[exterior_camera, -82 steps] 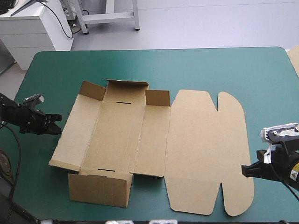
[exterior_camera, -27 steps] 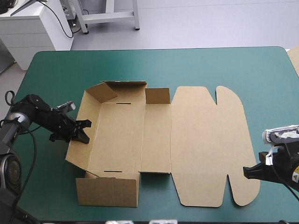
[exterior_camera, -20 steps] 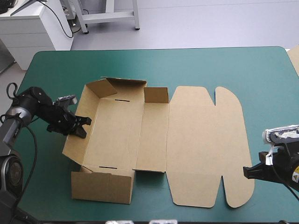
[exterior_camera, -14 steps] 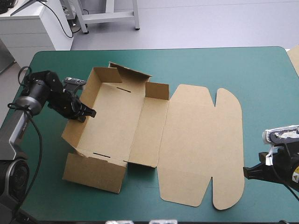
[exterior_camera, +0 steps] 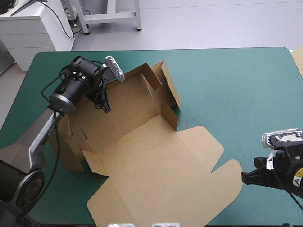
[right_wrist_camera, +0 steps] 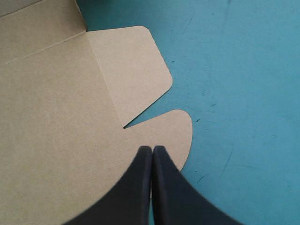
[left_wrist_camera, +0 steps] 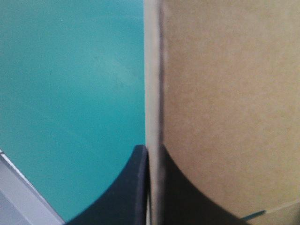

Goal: Fold the box

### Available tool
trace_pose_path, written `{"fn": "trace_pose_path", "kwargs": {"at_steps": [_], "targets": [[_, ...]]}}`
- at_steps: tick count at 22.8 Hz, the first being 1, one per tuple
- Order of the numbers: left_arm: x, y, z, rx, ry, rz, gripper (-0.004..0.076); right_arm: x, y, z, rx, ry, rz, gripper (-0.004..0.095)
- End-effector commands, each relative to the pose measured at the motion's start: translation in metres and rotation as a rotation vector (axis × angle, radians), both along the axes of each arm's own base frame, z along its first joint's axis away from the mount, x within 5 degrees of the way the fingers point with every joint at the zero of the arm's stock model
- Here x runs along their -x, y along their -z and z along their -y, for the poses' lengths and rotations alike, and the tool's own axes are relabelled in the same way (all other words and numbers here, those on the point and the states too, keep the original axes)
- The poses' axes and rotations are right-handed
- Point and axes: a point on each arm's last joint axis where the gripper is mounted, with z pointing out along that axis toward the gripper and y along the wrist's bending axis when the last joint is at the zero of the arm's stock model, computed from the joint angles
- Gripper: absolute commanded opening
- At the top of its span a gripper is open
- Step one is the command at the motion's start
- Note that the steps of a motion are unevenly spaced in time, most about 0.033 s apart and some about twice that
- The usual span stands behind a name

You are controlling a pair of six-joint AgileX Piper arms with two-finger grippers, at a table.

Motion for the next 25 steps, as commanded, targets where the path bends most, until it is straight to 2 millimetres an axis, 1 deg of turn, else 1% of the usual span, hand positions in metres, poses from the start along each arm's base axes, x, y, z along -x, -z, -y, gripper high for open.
{"fn": "trace_pose_path", "kwargs": {"at_steps": [1, 3, 4, 5, 6, 7, 8, 11, 12, 13, 15, 17, 19, 21, 25], "targets": [[-0.006, -0.018, 0.013, -0.021, 0.089, 0.168, -0.0008, 0.000, -0.006, 0.000, -0.013, -0.004, 0.024, -0.0019], [-0.011, -0.015, 0.023, -0.011, 0.125, 0.215, -0.0008, 0.000, -0.006, 0.000, -0.013, -0.004, 0.024, -0.0019], [-0.015, -0.012, 0.034, 0.003, 0.163, 0.250, -0.0008, 0.000, -0.006, -0.001, -0.014, -0.005, 0.023, -0.0019], [-0.015, -0.012, 0.039, 0.011, 0.175, 0.270, -0.0008, 0.000, -0.006, -0.001, -0.015, -0.005, 0.026, -0.0019], [-0.014, -0.013, 0.051, 0.020, 0.213, 0.306, -0.0008, -0.001, -0.007, -0.001, -0.018, -0.005, 0.035, -0.0019], [-0.012, -0.014, 0.056, 0.017, 0.231, 0.328, -0.0008, -0.001, -0.007, -0.001, -0.019, -0.005, 0.038, -0.0019], [-0.008, -0.017, 0.066, -0.023, 0.271, 0.364, -0.0008, -0.001, -0.007, -0.001, -0.020, -0.005, 0.040, -0.0019], [0.001, -0.021, 0.083, -0.058, 0.304, 0.425, -0.0008, -0.001, -0.007, -0.001, -0.025, 0.001, 0.038, -0.0019], [0.008, -0.024, 0.095, -0.081, 0.331, 0.460, -0.0008, -0.001, -0.007, -0.001, -0.028, 0.003, 0.037, -0.0019], [0.011, -0.024, 0.099, -0.080, 0.335, 0.473, -0.0008, -0.001, -0.007, -0.001, -0.028, 0.003, 0.037, -0.0019], [0.023, -0.021, 0.115, -0.124, 0.398, 0.511, -0.0008, -0.001, -0.007, -0.001, -0.028, 0.003, 0.037, -0.0019], [0.036, -0.014, 0.127, -0.145, 0.444, 0.544, -0.0008, -0.001, -0.007, -0.001, -0.038, 0.012, 0.040, -0.0019], [0.049, 0.000, 0.133, -0.160, 0.475, 0.569, -0.0008, -0.002, -0.009, -0.001, -0.051, 0.018, 0.057, -0.0019], [0.061, 0.008, 0.134, -0.195, 0.488, 0.619, -0.0008, -0.003, -0.010, -0.002, -0.057, 0.018, 0.073, -0.0019], [0.086, 0.013, 0.130, -0.231, 0.525, 0.714, -0.0008, -0.005, -0.011, -0.001, -0.052, 0.026, 0.084, -0.0019]]}}
